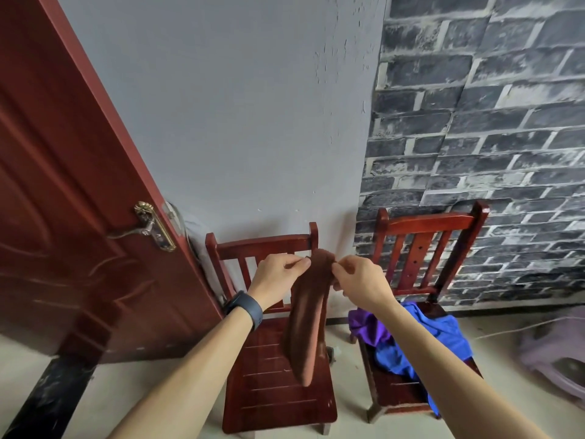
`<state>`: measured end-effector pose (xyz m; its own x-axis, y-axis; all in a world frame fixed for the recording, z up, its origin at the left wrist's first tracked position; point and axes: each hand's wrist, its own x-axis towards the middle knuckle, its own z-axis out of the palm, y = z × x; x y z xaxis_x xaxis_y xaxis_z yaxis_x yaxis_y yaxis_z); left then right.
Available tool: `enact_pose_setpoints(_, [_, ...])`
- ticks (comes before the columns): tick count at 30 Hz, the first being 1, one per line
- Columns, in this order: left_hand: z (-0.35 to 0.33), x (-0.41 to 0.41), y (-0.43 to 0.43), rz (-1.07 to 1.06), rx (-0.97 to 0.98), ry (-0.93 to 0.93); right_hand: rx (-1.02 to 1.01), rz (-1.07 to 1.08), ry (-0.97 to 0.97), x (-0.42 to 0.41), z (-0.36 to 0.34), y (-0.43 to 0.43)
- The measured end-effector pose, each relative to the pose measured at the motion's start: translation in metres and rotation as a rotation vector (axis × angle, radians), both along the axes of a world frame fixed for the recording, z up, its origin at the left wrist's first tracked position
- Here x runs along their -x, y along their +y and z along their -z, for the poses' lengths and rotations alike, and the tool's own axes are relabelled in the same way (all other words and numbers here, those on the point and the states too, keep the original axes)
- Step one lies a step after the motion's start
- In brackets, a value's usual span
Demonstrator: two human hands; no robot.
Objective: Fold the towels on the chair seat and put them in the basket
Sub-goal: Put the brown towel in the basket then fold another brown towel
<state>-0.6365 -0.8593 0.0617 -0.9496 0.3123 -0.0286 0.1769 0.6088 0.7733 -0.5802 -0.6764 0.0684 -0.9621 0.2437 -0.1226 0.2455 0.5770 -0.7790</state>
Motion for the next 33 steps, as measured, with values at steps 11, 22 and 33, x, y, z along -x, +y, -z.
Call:
enact_pose_setpoints(11, [-0.016,0.015,-0.017,-0.273,0.027,0.084,0.037,0.202,0.077,0.007,0.006,0.014])
enact_pose_setpoints(22, [-0.002,0.057,-0.093,-0.628,-0.481,-0.3,0.276,0.525,0.137,0.024,0.01,0.077])
enact_pose_setpoints(33, [0.002,0.045,-0.103,-0.485,-0.104,-0.385,0.193,0.472,0.135,0.041,0.023,0.072])
